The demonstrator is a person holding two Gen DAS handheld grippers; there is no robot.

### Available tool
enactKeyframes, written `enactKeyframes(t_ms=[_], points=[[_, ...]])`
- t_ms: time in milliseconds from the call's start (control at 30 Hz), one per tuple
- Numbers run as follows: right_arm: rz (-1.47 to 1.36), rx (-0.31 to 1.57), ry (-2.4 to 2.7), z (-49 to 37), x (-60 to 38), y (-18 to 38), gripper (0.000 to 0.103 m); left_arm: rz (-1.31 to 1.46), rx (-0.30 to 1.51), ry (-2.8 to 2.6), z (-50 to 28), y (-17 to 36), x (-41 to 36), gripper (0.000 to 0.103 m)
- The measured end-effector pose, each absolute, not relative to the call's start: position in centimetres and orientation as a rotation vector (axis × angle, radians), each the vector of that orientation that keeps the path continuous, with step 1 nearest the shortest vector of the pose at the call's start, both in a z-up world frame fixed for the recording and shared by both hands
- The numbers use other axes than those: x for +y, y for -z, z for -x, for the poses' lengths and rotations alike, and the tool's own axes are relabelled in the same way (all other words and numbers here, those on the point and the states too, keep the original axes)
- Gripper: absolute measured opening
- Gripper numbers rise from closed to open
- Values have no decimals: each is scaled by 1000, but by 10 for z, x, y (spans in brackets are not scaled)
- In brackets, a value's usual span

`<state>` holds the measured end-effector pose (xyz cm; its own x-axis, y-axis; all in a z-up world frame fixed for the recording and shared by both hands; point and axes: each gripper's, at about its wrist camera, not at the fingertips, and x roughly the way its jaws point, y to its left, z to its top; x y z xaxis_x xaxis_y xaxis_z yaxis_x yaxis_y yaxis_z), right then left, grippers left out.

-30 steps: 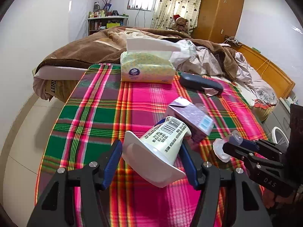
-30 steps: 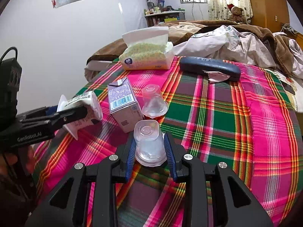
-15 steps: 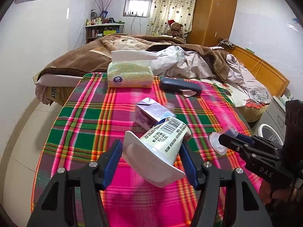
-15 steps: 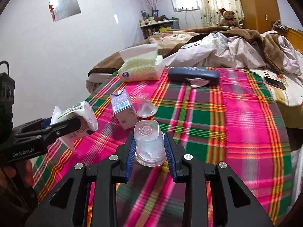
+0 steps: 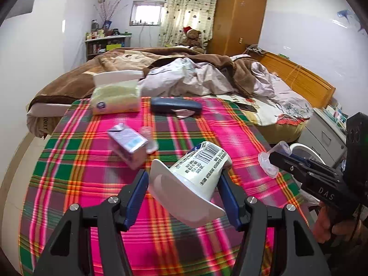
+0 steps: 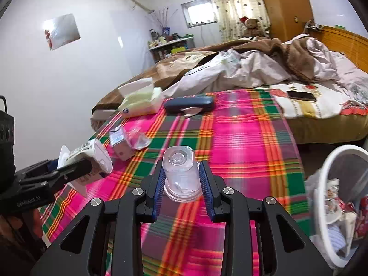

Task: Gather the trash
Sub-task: 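Carry the white carton in left tool and clear cup in right tool over the bin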

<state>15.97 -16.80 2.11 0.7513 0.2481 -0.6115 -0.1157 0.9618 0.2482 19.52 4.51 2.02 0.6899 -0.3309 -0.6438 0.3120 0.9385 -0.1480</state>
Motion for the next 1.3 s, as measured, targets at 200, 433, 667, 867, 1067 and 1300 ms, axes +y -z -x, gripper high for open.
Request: enactKeyframes(t_ms=[200, 433, 667, 867, 1067, 1300], points=[[-218, 672, -143, -149, -200, -25, 31, 11, 723, 412, -187, -23, 7, 63], [-235, 651, -81, -132, -238, -28, 31, -11, 704, 479, -175, -30, -40, 63], [-255, 631, -17, -115, -276, -34, 31, -36, 691, 551, -165, -36, -89, 63], [-277, 608, 50, -102, -305, -37, 31, -71, 692, 594, -160, -38, -129, 63], [-294, 609, 122, -91, -335, -33, 31, -114, 702, 656, -154, -35, -170, 64], [-316, 647, 207, -83, -368, -24, 31, -141, 736, 717, -153, -24, -212, 64]])
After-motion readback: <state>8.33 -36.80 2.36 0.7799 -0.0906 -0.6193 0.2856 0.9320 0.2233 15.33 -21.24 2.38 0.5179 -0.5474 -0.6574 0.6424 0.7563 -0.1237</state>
